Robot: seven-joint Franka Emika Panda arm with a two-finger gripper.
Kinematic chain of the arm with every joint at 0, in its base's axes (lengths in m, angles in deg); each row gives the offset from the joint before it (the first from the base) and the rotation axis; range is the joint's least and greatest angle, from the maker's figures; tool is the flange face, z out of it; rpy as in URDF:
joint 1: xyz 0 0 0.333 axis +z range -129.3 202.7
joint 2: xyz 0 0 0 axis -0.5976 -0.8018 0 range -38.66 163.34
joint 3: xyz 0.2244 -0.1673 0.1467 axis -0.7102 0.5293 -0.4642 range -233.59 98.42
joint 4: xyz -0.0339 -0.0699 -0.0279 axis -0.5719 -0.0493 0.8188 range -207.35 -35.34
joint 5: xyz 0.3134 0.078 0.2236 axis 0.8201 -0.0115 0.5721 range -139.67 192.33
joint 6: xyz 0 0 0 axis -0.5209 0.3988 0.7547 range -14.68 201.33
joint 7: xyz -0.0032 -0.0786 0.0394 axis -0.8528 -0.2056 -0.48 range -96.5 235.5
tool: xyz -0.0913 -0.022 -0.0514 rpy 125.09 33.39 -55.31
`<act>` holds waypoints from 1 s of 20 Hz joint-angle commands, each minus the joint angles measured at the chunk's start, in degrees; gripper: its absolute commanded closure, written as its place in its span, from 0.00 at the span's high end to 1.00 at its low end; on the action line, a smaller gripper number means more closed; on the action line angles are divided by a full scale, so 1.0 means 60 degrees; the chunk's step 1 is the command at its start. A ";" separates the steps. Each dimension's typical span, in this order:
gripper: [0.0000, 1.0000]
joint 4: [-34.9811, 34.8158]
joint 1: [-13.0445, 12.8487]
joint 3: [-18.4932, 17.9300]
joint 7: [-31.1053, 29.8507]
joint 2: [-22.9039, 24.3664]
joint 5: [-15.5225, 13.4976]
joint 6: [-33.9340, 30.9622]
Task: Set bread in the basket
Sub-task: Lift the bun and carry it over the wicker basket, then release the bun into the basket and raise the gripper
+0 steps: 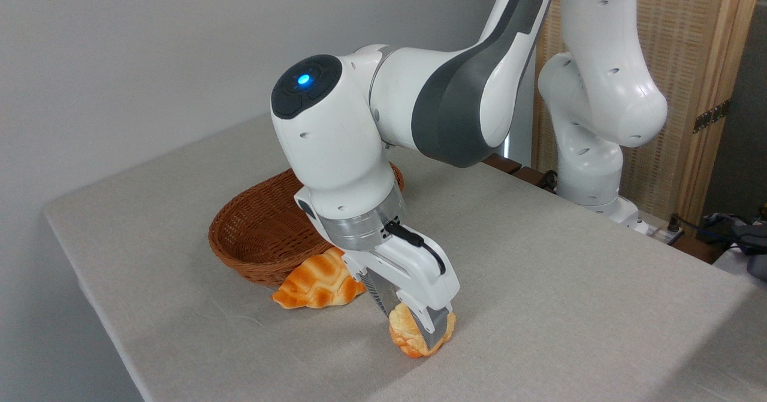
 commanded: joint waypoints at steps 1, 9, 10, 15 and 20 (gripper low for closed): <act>0.56 0.0343 -0.0021 -0.0069 0.0187 0.0508 -0.0338 0.0150; 0.63 0.0944 -0.0197 0.1056 -0.0411 0.1489 -0.1920 0.0150; 0.79 0.0959 -0.0197 0.1494 -0.0762 0.1563 -0.1952 0.0150; 1.00 0.0974 -0.0197 0.3385 -0.3193 0.1724 -0.1864 0.0121; 1.00 0.0974 -0.0197 0.3973 -0.4235 0.1753 -0.1849 0.0004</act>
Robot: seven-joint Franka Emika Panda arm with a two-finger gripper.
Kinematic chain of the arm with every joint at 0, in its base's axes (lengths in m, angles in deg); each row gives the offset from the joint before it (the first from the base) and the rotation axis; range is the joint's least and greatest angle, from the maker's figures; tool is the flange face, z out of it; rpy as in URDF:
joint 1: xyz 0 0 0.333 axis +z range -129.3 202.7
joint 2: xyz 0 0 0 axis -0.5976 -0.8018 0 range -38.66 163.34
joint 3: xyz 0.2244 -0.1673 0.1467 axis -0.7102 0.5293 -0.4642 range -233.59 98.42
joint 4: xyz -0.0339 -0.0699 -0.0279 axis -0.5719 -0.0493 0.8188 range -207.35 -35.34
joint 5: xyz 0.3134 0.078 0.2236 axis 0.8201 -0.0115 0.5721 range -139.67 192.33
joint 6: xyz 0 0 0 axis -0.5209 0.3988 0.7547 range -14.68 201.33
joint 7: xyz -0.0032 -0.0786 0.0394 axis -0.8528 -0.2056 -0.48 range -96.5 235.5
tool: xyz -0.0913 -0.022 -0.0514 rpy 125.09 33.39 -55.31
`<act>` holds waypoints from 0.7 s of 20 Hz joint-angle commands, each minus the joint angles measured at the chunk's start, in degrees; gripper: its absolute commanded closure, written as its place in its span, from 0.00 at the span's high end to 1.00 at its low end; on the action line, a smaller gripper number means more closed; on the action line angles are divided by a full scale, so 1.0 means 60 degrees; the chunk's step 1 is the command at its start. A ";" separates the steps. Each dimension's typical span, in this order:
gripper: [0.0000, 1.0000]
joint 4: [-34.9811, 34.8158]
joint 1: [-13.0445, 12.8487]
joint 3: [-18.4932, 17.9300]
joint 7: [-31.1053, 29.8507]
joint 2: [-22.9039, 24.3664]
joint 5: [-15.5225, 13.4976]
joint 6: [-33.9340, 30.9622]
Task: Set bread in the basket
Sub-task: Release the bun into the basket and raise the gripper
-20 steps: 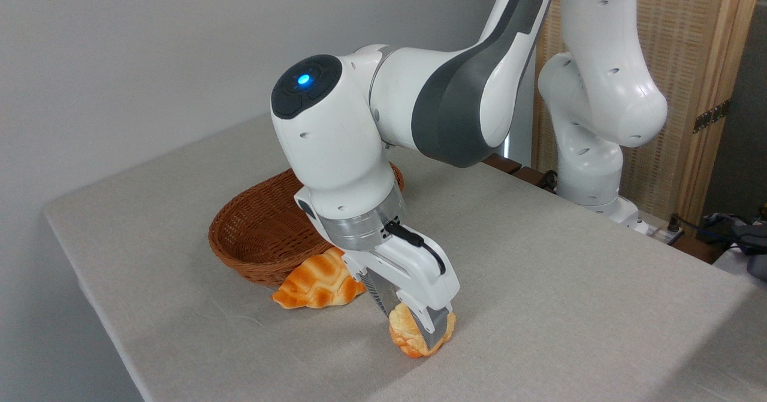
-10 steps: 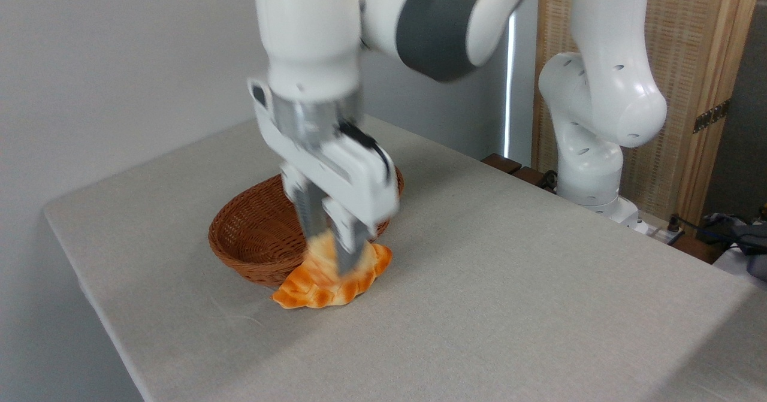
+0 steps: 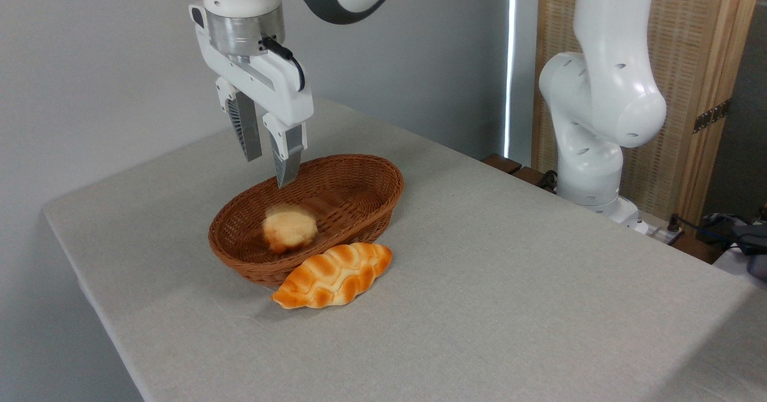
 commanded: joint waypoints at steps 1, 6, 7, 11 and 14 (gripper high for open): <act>1.00 -0.0022 0.0066 0.0234 -0.0512 0.0116 -0.0069 -0.0097; 1.00 -0.0022 0.0184 0.0104 -0.0484 0.0116 0.0746 -0.0185; 1.00 -0.0007 0.0184 0.0045 -0.0469 0.0116 0.1172 -0.0214; 1.00 0.0022 0.0198 -0.0173 -0.0439 0.0116 0.2172 -0.0214; 1.00 0.0285 0.0184 -0.1095 -0.0396 0.0335 0.2026 -0.0200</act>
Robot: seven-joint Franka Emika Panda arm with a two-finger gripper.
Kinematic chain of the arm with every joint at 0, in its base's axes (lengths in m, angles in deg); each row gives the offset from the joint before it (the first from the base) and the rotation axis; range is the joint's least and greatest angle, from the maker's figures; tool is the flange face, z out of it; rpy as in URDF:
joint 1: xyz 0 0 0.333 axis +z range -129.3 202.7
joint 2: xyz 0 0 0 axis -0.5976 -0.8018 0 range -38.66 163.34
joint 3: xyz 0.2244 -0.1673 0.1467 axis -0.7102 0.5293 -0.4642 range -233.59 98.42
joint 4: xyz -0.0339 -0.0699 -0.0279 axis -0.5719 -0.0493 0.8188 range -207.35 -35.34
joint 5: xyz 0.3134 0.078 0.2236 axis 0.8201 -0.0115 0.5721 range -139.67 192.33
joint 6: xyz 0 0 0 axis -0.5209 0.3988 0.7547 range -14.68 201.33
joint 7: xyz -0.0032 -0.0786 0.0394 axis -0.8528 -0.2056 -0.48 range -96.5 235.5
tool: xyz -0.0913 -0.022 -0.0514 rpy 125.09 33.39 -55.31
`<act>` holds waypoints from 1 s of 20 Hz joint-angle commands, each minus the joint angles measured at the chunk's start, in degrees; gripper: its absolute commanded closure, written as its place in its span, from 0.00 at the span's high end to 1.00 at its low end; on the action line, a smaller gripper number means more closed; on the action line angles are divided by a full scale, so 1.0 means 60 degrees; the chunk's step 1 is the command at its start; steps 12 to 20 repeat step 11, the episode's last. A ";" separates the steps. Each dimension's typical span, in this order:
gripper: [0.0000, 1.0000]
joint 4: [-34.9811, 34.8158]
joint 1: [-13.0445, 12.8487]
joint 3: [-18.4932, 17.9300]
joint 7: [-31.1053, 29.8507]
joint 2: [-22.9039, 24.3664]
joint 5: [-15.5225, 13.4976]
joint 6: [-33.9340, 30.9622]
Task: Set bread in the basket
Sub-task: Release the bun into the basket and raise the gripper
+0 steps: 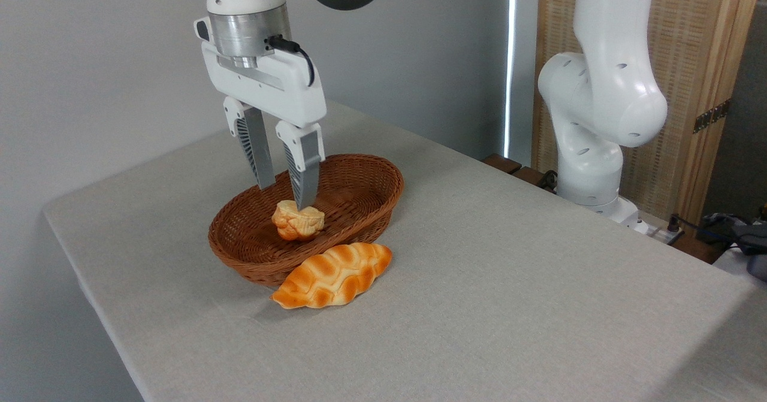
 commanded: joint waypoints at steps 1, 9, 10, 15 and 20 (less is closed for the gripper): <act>1.00 0.0279 -0.0072 -0.1049 0.0154 0.0361 -0.0065 -0.0144; 1.00 0.0454 -0.0057 -0.1621 0.2219 0.0405 -0.0183 -0.0364; 1.00 0.0469 -0.0072 -0.1811 0.2235 0.0420 -0.0197 -0.0364; 1.00 0.0469 -0.0072 -0.1900 0.2250 0.0507 -0.0212 -0.0364; 1.00 0.0469 -0.0072 -0.1900 0.2250 0.0507 -0.0212 -0.0364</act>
